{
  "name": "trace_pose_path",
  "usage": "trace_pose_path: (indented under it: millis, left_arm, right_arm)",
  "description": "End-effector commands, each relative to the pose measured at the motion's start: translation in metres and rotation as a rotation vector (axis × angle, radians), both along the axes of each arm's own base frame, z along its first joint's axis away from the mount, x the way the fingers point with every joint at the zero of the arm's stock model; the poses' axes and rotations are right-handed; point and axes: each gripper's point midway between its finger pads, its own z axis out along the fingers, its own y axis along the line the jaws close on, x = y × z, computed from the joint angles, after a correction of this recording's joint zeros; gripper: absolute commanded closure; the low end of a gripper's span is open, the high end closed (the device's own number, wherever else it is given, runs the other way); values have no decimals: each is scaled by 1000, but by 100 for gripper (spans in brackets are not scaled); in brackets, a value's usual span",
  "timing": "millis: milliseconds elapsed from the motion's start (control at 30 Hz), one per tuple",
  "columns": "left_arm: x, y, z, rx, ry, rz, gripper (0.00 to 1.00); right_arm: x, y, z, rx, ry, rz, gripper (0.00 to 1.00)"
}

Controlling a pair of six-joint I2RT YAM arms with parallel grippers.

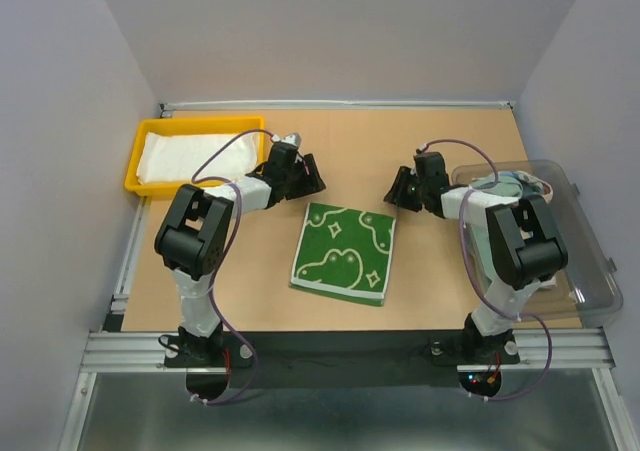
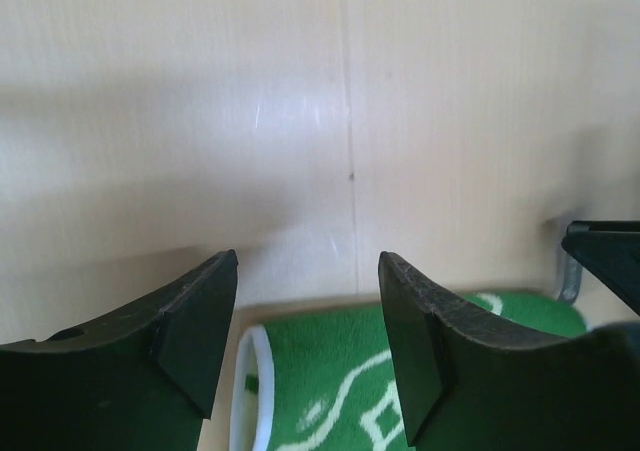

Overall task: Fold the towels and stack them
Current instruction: Fold the towel

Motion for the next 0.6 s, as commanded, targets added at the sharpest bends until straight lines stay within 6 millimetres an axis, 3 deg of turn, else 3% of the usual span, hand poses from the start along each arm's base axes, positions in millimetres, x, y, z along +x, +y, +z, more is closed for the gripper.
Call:
trace_pose_path:
  millis: [0,100,133,167,200,233,267,300,333,367,400,433,467,567]
  left_arm:
    - [37,-11,54,-83,-138,-15,31]
    - [31,-8,77,-94,-175,-21,30]
    - [22,-3,71,-83,-162,-16,30]
    - [14,3,88,-85,-189,-8,28]
    - [6,7,89,-77,-188,-1,27]
    - [-10,16,75,-51,-156,5,27]
    - [-21,24,86,-41,-170,22,27]
    - [-31,28,83,-26,-165,24,27]
    - [-51,30,66,1,-130,12,27]
    - [-64,33,73,10,-143,15,27]
    - [-74,33,71,19,-141,7,27]
    - [-95,30,56,44,-109,-21,27]
    - [-104,31,61,35,-116,-3,27]
    - [-136,22,48,11,-82,-38,29]
  right_arm:
    - [58,8,45,21,-185,40,52]
    - [54,15,57,42,-207,91,49]
    - [49,14,59,45,-209,92,48]
    - [42,12,68,47,-222,91,47]
    - [29,8,58,40,-191,88,46]
    - [19,4,55,33,-176,81,46]
    - [9,2,65,39,-186,78,46]
    - [-1,0,63,39,-177,80,46]
    - [-21,-3,50,38,-138,85,46]
    - [-34,-1,57,53,-138,97,46]
    - [-44,-1,56,53,-130,105,46]
    - [-56,0,50,50,-113,120,47]
    - [-74,4,43,37,-65,147,48]
    - [-93,13,55,44,-84,193,51]
